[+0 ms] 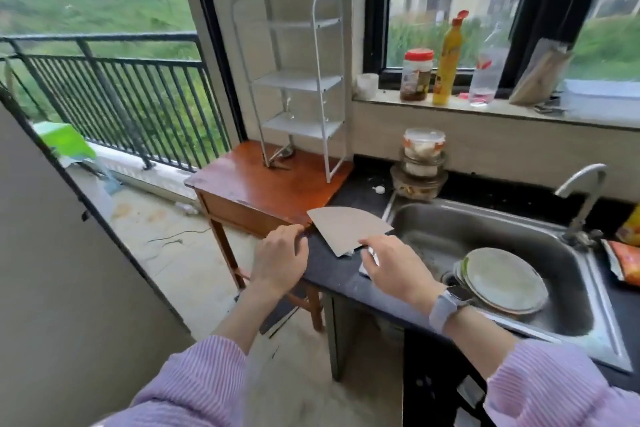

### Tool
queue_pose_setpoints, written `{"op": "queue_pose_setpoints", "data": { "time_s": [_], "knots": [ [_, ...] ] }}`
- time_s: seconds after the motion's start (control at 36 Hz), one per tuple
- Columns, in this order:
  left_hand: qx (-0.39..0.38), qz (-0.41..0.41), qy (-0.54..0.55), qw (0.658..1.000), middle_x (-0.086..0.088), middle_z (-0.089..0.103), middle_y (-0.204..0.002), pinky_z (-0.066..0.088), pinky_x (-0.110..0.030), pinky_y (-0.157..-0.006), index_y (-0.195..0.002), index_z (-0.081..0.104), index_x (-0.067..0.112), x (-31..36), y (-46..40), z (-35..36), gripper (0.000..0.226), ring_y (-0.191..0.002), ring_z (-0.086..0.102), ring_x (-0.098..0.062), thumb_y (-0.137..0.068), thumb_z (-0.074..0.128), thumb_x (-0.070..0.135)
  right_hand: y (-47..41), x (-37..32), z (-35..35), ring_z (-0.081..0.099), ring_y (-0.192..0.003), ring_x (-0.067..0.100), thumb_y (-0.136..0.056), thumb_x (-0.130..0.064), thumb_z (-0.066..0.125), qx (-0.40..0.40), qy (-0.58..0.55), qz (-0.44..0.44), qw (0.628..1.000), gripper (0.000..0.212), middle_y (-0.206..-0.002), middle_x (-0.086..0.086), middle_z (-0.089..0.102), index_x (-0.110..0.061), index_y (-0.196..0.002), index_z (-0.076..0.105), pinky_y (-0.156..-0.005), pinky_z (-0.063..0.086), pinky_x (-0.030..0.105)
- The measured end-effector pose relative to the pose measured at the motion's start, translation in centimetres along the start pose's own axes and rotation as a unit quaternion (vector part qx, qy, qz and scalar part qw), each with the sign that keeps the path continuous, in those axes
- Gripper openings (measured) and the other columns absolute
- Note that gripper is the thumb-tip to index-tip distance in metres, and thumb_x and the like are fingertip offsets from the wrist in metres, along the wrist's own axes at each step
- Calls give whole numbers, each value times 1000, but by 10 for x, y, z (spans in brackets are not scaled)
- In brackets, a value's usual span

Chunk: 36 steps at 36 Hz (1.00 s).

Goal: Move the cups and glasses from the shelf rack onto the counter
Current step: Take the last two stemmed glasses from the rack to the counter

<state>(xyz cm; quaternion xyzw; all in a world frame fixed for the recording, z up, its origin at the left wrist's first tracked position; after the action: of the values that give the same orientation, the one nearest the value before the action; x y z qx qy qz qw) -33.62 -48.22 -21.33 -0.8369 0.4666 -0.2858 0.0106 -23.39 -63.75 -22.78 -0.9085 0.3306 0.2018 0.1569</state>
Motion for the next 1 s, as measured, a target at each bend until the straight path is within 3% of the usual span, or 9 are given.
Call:
{"op": "queue_pose_setpoints", "data": {
  "time_s": [0.08, 0.19, 0.39, 0.64, 0.86, 1.0],
  "knots": [
    [7, -17, 2, 1000, -12, 63, -118, 45, -41, -95, -119, 57, 10, -20, -51, -8, 31, -108, 58, -28, -91, 50, 20, -61, -9, 8, 49, -123, 24, -93, -25, 40, -6, -11, -17, 1000, 36, -130, 7, 58, -14, -124, 54, -105, 36, 37],
    [28, -43, 15, 999, -13, 62, -120, 46, -43, -95, -120, 56, 9, -43, -110, -20, 32, -108, 58, -29, -92, 48, 20, -131, -20, 17, 51, -118, 24, -91, -34, 34, -13, -12, -26, 1000, 40, -128, 3, 59, -21, -125, 50, -100, 42, 40],
    [35, -57, -12, 998, -11, 59, -124, 42, -39, -96, -123, 54, 12, -95, -191, -19, 34, -110, 56, -27, -92, 48, 21, -224, -45, 42, 49, -120, 26, -94, -26, 39, -22, -33, -49, 998, 39, -132, 8, 55, -13, -130, 46, -103, 41, 40],
    [18, 1, -49, 999, -10, 60, -121, 40, -41, -93, -123, 52, 12, -164, -319, 16, 34, -109, 55, -27, -93, 43, 24, -351, -55, 78, 47, -122, 26, -94, -24, 40, 4, 7, -45, 999, 38, -132, 8, 54, -12, -129, 47, -103, 39, 37],
    [-23, 43, 23, 999, -13, 57, -122, 43, -44, -92, -124, 50, 10, -207, -456, 52, 35, -113, 51, -33, -92, 46, 23, -472, -40, 106, 35, -131, 27, -94, -23, 40, 45, -24, 80, 995, 45, -139, 11, 45, -9, -137, 36, -108, 29, 36],
    [-65, 53, 72, 994, -19, 45, -135, 39, -47, -99, -138, 31, 7, -217, -526, 84, 51, -125, 41, -36, -92, 47, 22, -531, -16, 118, 35, -132, 27, -95, -24, 40, 71, -101, 162, 979, 48, -142, 14, 39, -7, -139, 28, -106, 30, 34]
  ]
}}
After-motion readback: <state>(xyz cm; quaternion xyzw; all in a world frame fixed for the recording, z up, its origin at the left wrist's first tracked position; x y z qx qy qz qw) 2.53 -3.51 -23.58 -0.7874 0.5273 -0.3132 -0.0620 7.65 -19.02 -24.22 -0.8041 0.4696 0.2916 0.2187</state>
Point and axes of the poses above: each hand's wrist, its own y-axis away from the middle knuckle, its own z-axis out of the palm, x = y × z, the point moved 8 cm from there along -y, towards the middle knuckle
